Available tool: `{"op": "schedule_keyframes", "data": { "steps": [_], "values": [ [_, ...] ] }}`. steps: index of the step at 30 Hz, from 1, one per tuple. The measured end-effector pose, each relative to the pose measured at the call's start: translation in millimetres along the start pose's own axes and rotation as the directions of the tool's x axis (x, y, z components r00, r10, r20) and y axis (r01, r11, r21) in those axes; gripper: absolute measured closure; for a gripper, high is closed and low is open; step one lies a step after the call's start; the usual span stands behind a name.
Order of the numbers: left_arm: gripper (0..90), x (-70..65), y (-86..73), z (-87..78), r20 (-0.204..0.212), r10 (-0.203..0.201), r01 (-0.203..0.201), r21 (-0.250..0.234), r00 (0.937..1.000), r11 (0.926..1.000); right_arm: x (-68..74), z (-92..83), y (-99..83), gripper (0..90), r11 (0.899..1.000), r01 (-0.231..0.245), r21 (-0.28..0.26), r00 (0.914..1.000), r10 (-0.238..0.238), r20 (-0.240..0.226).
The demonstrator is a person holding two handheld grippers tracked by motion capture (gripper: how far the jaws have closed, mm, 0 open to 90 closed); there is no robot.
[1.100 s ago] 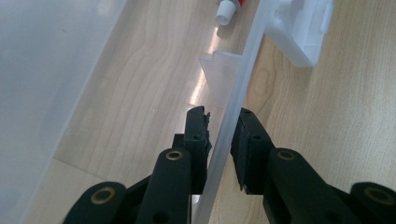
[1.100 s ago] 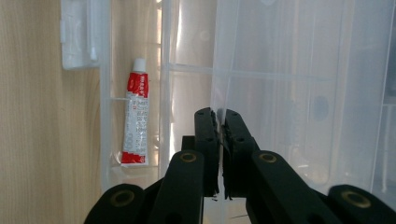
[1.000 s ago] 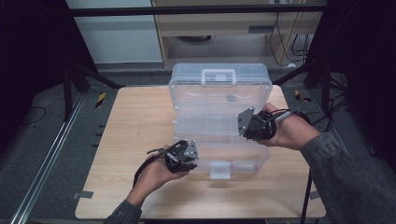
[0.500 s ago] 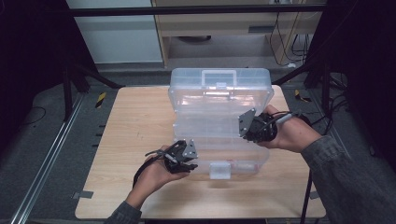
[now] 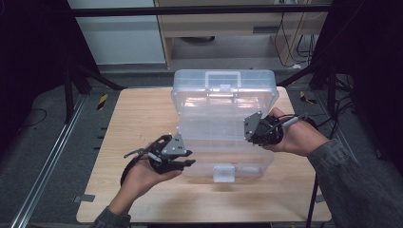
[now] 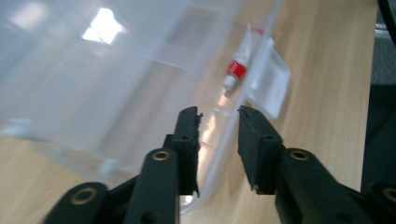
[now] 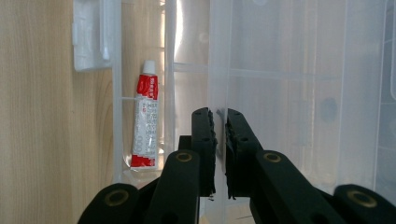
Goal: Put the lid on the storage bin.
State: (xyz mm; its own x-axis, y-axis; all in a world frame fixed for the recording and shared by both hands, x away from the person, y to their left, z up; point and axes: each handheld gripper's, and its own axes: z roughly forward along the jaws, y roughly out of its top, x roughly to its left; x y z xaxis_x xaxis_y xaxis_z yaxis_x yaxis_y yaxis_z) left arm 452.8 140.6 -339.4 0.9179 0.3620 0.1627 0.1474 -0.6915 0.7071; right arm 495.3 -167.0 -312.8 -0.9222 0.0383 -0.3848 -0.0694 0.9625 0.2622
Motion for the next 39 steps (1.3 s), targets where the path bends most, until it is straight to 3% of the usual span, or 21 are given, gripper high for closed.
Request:
{"op": "schedule_keyframes", "data": {
  "steps": [1,2,3,4,6,8,9,10,12,13,14,15,27,29,36,37,38,39],
  "values": [
    [76.3,14.4,5.7,-11.8,-0.014,-0.043,0.042,-0.025,0.9990,0.9988,1.2,0.2,-0.5,83.3,1.000,0.002,-0.002,1.0000,-0.002,0.005],
    [78.8,14.4,5.7,-11.8,-0.014,-0.043,0.042,-0.025,0.9990,0.9988,1.2,0.2,-0.5,83.3,1.000,0.002,-0.002,1.0000,-0.002,0.005],
    [80.8,30.0,10.2,-20.3,-0.058,-0.080,0.079,-0.024,0.9951,0.9966,2.7,0.0,-1.0,83.1,1.000,0.006,0.001,0.9999,-0.006,0.010],
    [82.8,30.0,10.2,-20.3,-0.058,-0.080,0.079,-0.024,0.9951,0.9966,2.7,0.0,-1.0,83.1,1.000,0.006,0.001,0.9999,-0.006,0.010],
    [84.9,45.7,13.1,-26.4,-0.076,-0.130,0.127,-0.042,0.9887,0.9910,3.9,0.4,-1.9,82.6,1.000,0.005,-0.007,0.9999,-0.005,0.010],
    [86.2,59.6,15.3,-29.3,-0.084,-0.182,0.177,-0.070,0.9796,0.9817,4.6,0.7,-2.7,82.7,1.000,0.008,-0.012,0.9999,-0.008,0.013],
    [87.8,72.0,16.5,-30.5,-0.098,-0.223,0.215,-0.091,0.9699,0.9725,5.2,1.0,-3.0,82.7,1.000,0.009,-0.015,0.9999,-0.009,0.014],
    [88.6,72.0,16.5,-30.5,-0.098,-0.223,0.215,-0.091,0.9699,0.9725,5.2,1.0,-3.0,82.7,1.000,0.009,-0.015,0.9999,-0.009,0.014],
    [89.2,82.5,16.5,-30.5,-0.100,-0.265,0.253,-0.118,0.9590,0.9602,5.9,1.4,-3.1,82.7,1.000,0.011,-0.016,0.9999,-0.011,0.012],
    [89.3,90.1,16.3,-29.7,-0.098,-0.296,0.282,-0.138,0.9501,0.9495,6.2,1.5,-3.0,82.7,1.000,0.013,-0.015,0.9999,-0.013,0.012],
    [89.5,90.1,16.3,-29.7,-0.098,-0.296,0.282,-0.138,0.9501,0.9495,6.2,1.5,-3.0,82.7,1.000,0.013,-0.015,0.9999,-0.013,0.012],
    [89.5,93.9,16.8,-27.3,-0.097,-0.313,0.298,-0.144,0.9448,0.9437,7.5,1.8,-2.8,82.6,1.000,0.014,-0.013,0.9998,-0.014,0.011],
    [89.7,95.8,17.6,-25.8,-0.100,-0.330,0.311,-0.167,0.9387,0.9356,10.8,3.1,-2.2,82.3,1.000,0.024,-0.004,0.9997,-0.024,0.006],
    [89.6,93.5,14.6,-27.0,-0.088,-0.339,0.320,-0.177,0.9367,0.9309,12.0,3.5,-2.6,82.4,1.000,0.024,-0.004,0.9997,-0.024,0.003],
    [89.7,87.9,7.0,-26.1,-0.079,-0.340,0.322,-0.177,0.9372,0.9299,16.9,4.4,-3.8,82.6,1.000,0.018,-0.008,0.9998,-0.018,0.006],
    [89.7,88.8,6.2,-24.5,-0.073,-0.324,0.305,-0.192,0.9433,0.9327,18.2,4.8,-4.0,82.5,1.000,0.016,-0.008,0.9998,-0.016,0.008],
    [89.7,86.3,5.1,-25.2,-0.072,-0.343,0.326,-0.176,0.9367,0.9287,19.2,5.2,-4.2,82.5,1.000,0.019,-0.010,0.9998,-0.019,0.010],
    [89.7,84.3,3.8,-24.4,-0.067,-0.337,0.321,-0.180,0.9391,0.9299,21.6,5.5,-4.9,80.4,1.000,0.013,-0.016,0.9998,-0.013,0.012]
  ]
}}
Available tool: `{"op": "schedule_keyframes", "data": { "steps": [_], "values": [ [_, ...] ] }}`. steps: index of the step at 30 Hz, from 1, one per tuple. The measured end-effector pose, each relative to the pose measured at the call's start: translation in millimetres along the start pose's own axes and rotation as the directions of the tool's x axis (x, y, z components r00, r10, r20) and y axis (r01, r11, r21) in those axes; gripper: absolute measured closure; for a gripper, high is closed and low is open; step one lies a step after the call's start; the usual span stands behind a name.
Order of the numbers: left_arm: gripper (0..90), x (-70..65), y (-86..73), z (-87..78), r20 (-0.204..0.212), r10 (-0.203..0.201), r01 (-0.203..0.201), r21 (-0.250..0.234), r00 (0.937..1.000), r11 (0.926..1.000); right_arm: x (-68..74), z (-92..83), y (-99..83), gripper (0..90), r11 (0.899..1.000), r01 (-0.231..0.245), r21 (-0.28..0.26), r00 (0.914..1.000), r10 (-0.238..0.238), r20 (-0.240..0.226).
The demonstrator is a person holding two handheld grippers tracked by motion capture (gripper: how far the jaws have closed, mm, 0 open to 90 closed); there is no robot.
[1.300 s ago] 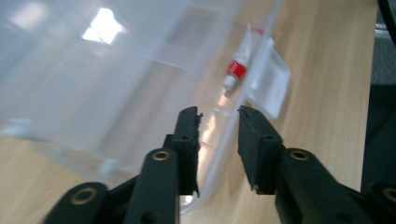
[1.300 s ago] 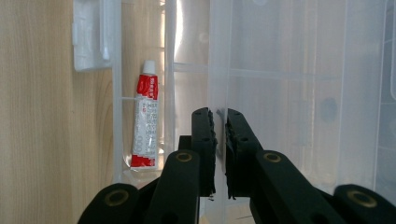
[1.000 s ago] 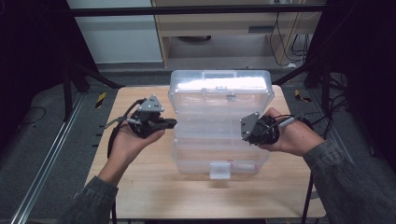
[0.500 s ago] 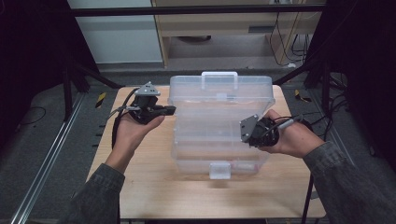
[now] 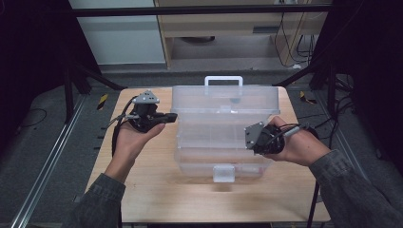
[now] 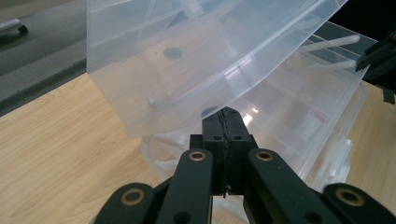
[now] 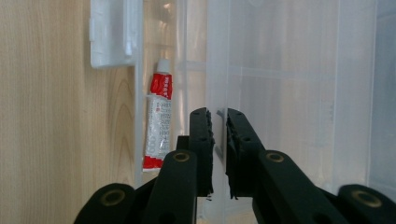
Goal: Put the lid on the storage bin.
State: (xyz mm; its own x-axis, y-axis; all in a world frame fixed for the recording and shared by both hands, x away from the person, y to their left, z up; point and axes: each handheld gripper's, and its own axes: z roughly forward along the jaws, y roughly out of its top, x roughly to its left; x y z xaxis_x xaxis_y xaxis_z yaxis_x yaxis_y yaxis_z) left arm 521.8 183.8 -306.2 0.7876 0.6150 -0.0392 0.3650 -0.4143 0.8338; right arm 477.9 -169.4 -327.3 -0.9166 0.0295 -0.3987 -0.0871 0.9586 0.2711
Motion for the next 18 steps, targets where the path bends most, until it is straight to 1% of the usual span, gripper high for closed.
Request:
{"op": "schedule_keyframes", "data": {
  "steps": [1,2,3,4,5,6,7,9,10,12,13,14,15,16,18],
  "values": [
    [89.7,-0.9,-1.3,0.0,0.004,-0.002,0.002,-0.001,1.0000,1.0000,1.5,-0.3,-0.4,77.4,1.000,-0.009,-0.006,1.0000,0.009,0.002],
    [89.7,-0.9,-1.3,0.0,0.004,-0.002,0.002,-0.001,1.0000,1.0000,3.1,-1.2,-1.1,73.1,0.999,-0.027,-0.025,0.9996,0.027,0.000],
    [89.7,-1.5,-2.7,-0.1,0.005,0.001,-0.001,-0.001,1.0000,1.0000,3.1,-1.2,-1.1,73.1,0.999,-0.027,-0.025,0.9996,0.027,0.000],
    [89.6,-2.9,-5.9,-0.2,0.010,0.006,-0.006,0.002,0.9999,1.0000,5.5,-4.5,-3.2,66.4,0.995,-0.063,-0.072,0.9980,0.063,0.000],
    [89.6,-2.9,-5.9,-0.2,0.010,0.006,-0.006,0.002,0.9999,1.0000,5.5,-4.5,-3.2,66.4,0.995,-0.063,-0.072,0.9980,0.063,0.000],
    [89.6,-3.7,-7.7,-0.1,0.013,0.006,-0.006,0.000,0.9999,1.0000,7.5,-6.2,-4.4,63.4,0.993,-0.076,-0.086,0.9970,0.077,0.006],
    [89.6,-4.8,-9.4,-0.6,0.008,0.001,-0.001,0.012,1.0000,0.9999,9.9,-7.6,-5.5,59.2,0.992,-0.088,-0.095,0.9958,0.090,0.020],
    [89.6,-6.1,-12.5,-0.2,0.008,0.005,-0.005,0.017,1.0000,0.9998,14.1,-9.8,-7.8,55.1,0.989,-0.106,-0.101,0.9928,0.111,0.045],
    [89.6,-7.3,-15.3,-0.1,0.012,0.006,-0.006,0.019,0.9999,0.9998,18.2,-11.1,-10.3,50.4,0.986,-0.123,-0.112,0.9897,0.131,0.059],
    [89.6,-8.5,-18.4,0.0,0.019,0.001,-0.001,0.017,0.9998,0.9999,22.7,-12.3,-13.0,45.4,0.983,-0.143,-0.116,0.9851,0.153,0.078],
    [89.6,-8.5,-18.4,0.0,0.019,0.001,-0.001,0.017,0.9998,0.9999,22.7,-12.3,-13.0,45.4,0.983,-0.143,-0.116,0.9851,0.153,0.078],
    [89.6,-9.5,-21.5,0.0,0.024,-0.002,0.002,0.016,0.9997,0.9999,27.1,-14.2,-16.4,41.3,0.977,-0.167,-0.131,0.9792,0.180,0.094],
    [89.6,-9.5,-21.5,0.0,0.024,-0.002,0.002,0.016,0.9997,0.9999,27.1,-14.2,-16.4,41.3,0.977,-0.167,-0.131,0.9792,0.180,0.094],
    [89.6,-10.0,-24.4,0.1,0.030,-0.004,0.003,0.019,0.9996,0.9998,31.5,-16.9,-20.7,38.3,0.973,-0.184,-0.140,0.9733,0.200,0.111],
    [89.6,-11.1,-27.2,0.5,0.030,-0.002,0.001,0.022,0.9995,0.9997,36.1,-19.8,-25.3,35.2,0.968,-0.199,-0.151,0.9676,0.219,0.126]
  ]
}}
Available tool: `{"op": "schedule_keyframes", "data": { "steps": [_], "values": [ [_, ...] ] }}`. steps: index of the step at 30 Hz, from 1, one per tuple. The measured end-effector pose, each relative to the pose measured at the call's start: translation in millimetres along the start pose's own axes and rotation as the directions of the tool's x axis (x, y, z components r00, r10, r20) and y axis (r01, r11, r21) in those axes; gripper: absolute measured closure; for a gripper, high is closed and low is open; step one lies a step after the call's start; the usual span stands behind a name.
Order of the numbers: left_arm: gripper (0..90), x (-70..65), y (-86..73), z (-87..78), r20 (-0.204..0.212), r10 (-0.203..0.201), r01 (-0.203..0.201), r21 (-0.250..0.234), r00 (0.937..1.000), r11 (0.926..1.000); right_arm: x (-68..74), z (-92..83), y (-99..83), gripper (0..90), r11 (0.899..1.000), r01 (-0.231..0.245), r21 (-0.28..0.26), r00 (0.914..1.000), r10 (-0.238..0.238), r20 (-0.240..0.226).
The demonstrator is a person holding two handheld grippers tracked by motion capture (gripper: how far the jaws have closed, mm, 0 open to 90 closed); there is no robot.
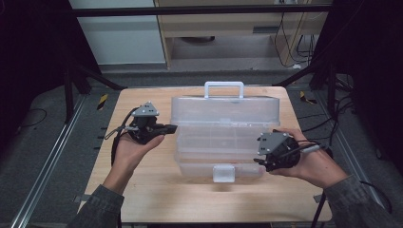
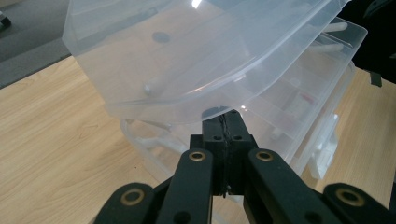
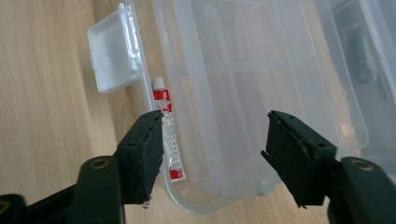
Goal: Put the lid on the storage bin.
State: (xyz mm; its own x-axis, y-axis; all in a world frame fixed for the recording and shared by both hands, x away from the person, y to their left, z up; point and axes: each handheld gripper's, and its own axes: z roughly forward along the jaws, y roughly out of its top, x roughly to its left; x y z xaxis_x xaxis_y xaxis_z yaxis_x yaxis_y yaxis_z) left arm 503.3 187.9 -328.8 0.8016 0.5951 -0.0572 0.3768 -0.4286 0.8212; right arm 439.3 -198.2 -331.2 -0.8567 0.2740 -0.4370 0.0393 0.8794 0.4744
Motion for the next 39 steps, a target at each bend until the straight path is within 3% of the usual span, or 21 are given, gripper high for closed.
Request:
{"op": "schedule_keyframes", "data": {
  "steps": [9,20,39],
  "values": [
    [89.7,-4.9,-8.1,2.1,-0.008,0.023,-0.022,0.029,0.9997,0.9993,5.0,-9.0,-18.1,31.6,0.999,-0.052,0.004,0.9983,0.052,0.025],
    [89.8,-7.5,-18.9,2.8,0.004,0.020,-0.020,0.029,0.9998,0.9994,7.0,-19.7,-35.8,31.7,0.994,-0.108,0.016,0.9926,0.107,0.058],
    [89.8,-10.9,-31.5,3.6,0.014,0.008,-0.008,0.024,0.9999,0.9997,10.4,-22.3,-51.9,32.2,0.989,-0.142,0.038,0.9876,0.139,0.074]
  ]
}}
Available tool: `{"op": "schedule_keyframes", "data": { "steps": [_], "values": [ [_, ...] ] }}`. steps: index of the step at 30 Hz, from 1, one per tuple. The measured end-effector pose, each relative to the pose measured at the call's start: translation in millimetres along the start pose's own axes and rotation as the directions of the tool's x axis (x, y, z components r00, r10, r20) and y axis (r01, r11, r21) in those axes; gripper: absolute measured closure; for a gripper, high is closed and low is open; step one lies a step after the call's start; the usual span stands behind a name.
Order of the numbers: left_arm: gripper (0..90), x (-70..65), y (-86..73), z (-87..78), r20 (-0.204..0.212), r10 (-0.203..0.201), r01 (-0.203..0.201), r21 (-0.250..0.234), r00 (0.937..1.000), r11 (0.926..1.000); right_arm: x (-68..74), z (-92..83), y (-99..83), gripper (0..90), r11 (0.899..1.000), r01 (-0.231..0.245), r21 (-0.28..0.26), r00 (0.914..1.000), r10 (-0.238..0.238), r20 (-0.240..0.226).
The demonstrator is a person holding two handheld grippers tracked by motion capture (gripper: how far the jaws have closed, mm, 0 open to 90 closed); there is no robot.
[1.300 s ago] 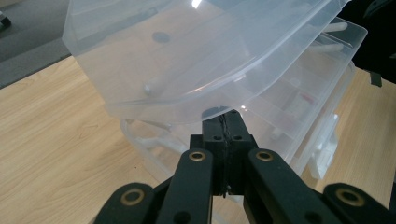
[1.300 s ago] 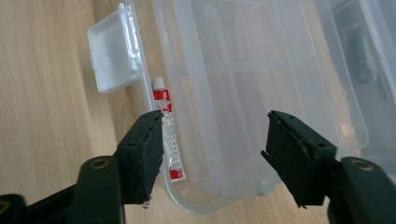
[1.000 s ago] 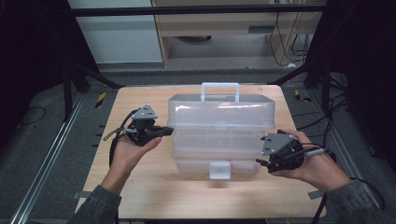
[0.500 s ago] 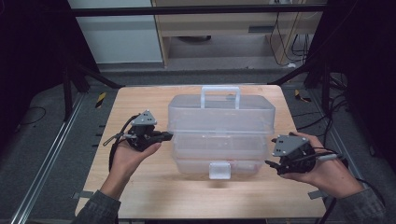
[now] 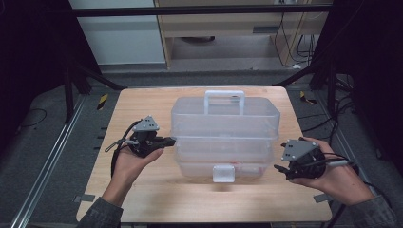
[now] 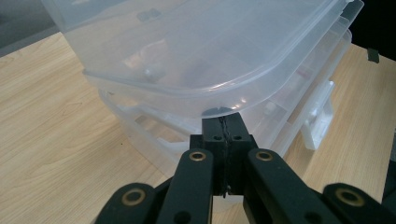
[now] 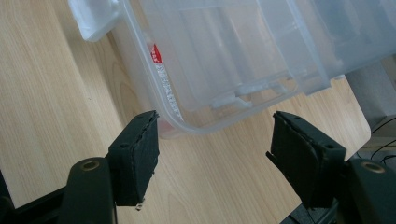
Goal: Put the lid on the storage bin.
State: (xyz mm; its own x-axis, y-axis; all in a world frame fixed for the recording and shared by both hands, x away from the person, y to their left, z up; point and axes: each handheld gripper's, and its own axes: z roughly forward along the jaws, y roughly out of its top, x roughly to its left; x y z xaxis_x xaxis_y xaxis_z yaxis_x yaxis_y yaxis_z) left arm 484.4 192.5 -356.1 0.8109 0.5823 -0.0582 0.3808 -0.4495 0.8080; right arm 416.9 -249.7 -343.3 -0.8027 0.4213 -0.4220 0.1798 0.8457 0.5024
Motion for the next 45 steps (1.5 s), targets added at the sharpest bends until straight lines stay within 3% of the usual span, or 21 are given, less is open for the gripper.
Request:
{"op": "schedule_keyframes", "data": {
  "steps": [19,45],
  "values": [
    [89.8,0.2,-17.9,3.9,0.003,-0.015,0.015,0.017,0.9999,0.9997,2.5,4.1,-13.2,31.7,0.999,-0.031,0.017,0.9995,0.030,0.012],
    [89.8,-2.4,-33.5,13.3,0.025,0.000,-0.001,0.038,0.9997,0.9993,3.8,12.3,-20.4,30.6,0.998,-0.052,0.027,0.9985,0.052,0.015]
  ]
}}
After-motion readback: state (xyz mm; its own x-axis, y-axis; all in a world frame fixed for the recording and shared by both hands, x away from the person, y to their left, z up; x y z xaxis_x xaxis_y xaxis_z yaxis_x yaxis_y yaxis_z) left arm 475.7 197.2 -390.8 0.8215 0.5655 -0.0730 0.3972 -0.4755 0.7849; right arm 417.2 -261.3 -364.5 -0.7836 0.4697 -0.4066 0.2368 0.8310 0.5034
